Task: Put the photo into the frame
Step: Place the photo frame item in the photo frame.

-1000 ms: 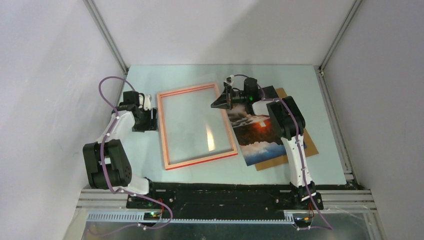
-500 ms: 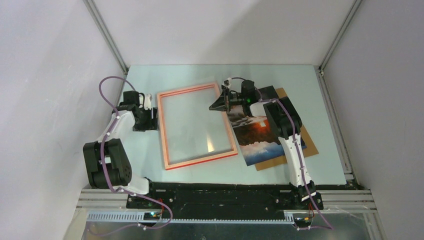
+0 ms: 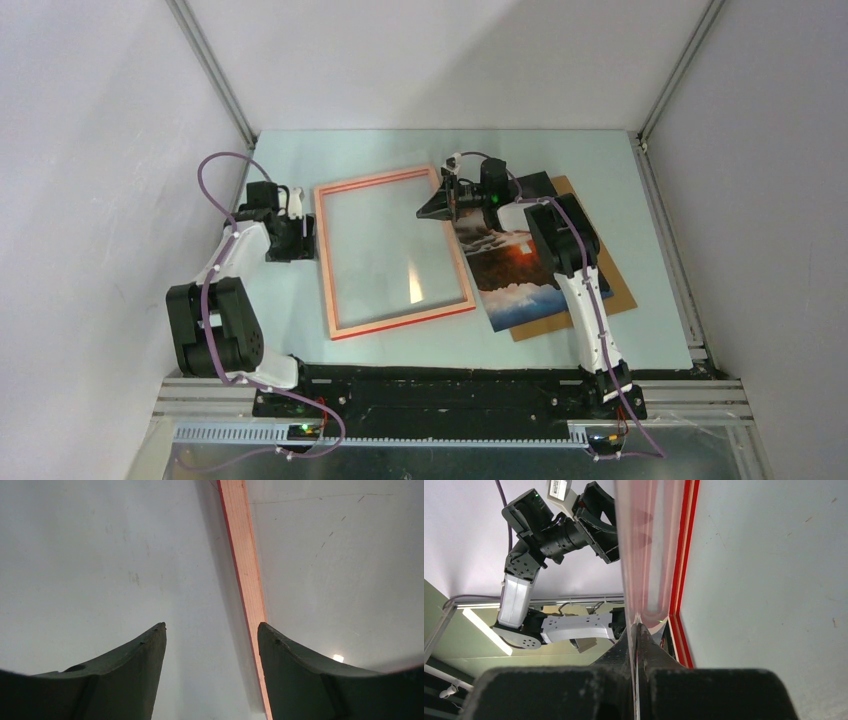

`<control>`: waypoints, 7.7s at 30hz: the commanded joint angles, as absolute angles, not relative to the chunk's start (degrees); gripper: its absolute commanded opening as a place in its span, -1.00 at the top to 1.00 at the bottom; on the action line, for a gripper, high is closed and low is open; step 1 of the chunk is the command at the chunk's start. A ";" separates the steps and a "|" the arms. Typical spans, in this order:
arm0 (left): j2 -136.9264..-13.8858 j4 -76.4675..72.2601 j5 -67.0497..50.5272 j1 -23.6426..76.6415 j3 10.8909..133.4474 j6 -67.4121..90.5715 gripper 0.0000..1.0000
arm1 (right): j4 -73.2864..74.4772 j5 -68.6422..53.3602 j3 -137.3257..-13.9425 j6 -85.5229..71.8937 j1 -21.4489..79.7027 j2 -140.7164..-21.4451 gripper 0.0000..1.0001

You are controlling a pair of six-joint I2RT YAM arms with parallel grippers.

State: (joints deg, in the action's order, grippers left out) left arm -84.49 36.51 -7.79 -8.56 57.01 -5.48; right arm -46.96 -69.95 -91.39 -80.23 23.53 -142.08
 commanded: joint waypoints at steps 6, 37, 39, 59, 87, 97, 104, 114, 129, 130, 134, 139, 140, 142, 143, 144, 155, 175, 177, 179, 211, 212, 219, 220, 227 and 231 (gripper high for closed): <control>-83.86 35.16 -8.78 -8.89 57.25 -5.62 -0.44 | -45.03 -71.23 -96.01 -77.02 23.56 -143.63 1.00; -83.41 35.24 -8.61 -8.96 56.99 -5.80 -0.44 | -46.85 -68.62 -93.02 -80.57 23.41 -143.65 1.00; -83.42 35.24 -8.54 -8.98 56.96 -5.73 -0.44 | -46.92 -68.39 -92.76 -80.70 23.46 -143.62 1.00; -83.62 35.16 -8.77 -8.96 56.78 -5.72 -0.44 | -48.10 -66.39 -90.57 -81.98 23.56 -143.74 1.00; -88.15 35.27 -13.00 -8.79 57.38 -4.59 -0.51 | -48.21 -66.11 -91.07 -80.47 23.90 -144.57 1.00; -92.80 35.30 -16.94 -7.93 58.00 -3.72 -0.38 | -46.44 -66.18 -91.57 -78.98 23.98 -144.50 1.00; -96.17 35.32 -20.40 -7.70 58.37 -3.69 0.03 | -46.07 -66.18 -91.67 -78.56 23.97 -144.53 1.00; -97.29 35.38 -21.40 -7.76 58.47 -3.78 0.32 | -45.77 -66.27 -91.80 -78.27 24.15 -144.67 1.00; -96.81 35.86 -22.95 -7.70 58.45 -4.70 0.65 | -44.47 -66.65 -93.03 -76.91 24.49 -145.72 1.00; -96.89 35.81 -23.01 -7.73 58.45 -4.81 0.66 | -44.52 -66.81 -93.18 -76.90 24.55 -145.90 1.00; -96.80 36.06 -22.94 -7.75 58.52 -5.09 0.67 | -44.33 -67.83 -94.47 -76.33 24.84 -146.76 1.00; -96.83 36.17 -22.94 -7.73 58.53 -5.26 0.67 | -42.80 -68.22 -95.31 -74.59 24.86 -146.98 1.00; -96.78 36.20 -22.98 -7.73 58.53 -5.40 0.67 | -42.45 -68.16 -95.34 -74.25 24.87 -146.92 1.00; -96.74 36.31 -23.03 -7.80 58.55 -5.52 0.68 | -41.09 -67.98 -95.49 -72.94 24.88 -146.68 1.00; -96.71 36.30 -23.03 -7.75 58.54 -5.64 0.68 | -39.83 -67.87 -95.53 -71.67 24.85 -146.56 1.00; -96.73 36.37 -23.09 -7.74 58.54 -5.68 0.68 | -38.56 -67.75 -95.58 -71.04 24.91 -146.24 1.00; -97.03 36.46 -23.24 -7.75 58.71 -6.27 0.70 | -34.78 -69.05 -96.28 -63.94 25.29 -144.43 1.00; -96.51 36.56 -23.43 -7.67 58.45 -6.92 0.68 | -29.20 -66.19 -96.95 -59.91 25.18 -143.20 1.00; -96.50 36.57 -23.58 -7.73 58.37 -6.89 0.66 | -27.57 -65.69 -97.11 -58.78 25.22 -142.82 1.00; -96.43 36.60 -23.85 -7.73 58.39 -6.87 0.64 | -25.81 -65.19 -97.39 -57.48 25.22 -142.64 1.00; -95.77 36.60 -24.66 -7.65 58.13 -6.77 0.41 | -10.09 -59.57 -98.86 -45.10 26.07 -139.96 0.63; -95.66 36.63 -24.69 -7.65 58.15 -6.77 0.40 | -9.03 -59.21 -98.87 -44.08 26.13 -139.81 0.61; -95.12 36.62 -24.69 -7.67 58.10 -6.68 0.37 | -4.32 -57.45 -99.69 -40.27 26.28 -138.41 0.35; -95.07 36.63 -24.69 -7.70 58.10 -6.68 0.36 | -3.54 -57.38 -100.00 -39.80 26.28 -138.42 0.33; -93.11 36.64 -23.71 -7.70 58.51 -6.49 0.09 | -0.64 -56.64 -101.09 -38.20 26.35 -138.48 0.20; -90.67 36.58 -22.48 -7.66 59.08 -6.73 -0.26 | -0.27 -56.33 -101.26 -37.43 26.36 -138.39 0.18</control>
State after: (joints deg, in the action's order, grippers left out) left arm -95.24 36.82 -21.87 -7.99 57.21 -5.67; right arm -2.28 -57.98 -99.57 -40.51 26.04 -140.92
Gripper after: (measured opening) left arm 0.544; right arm 0.403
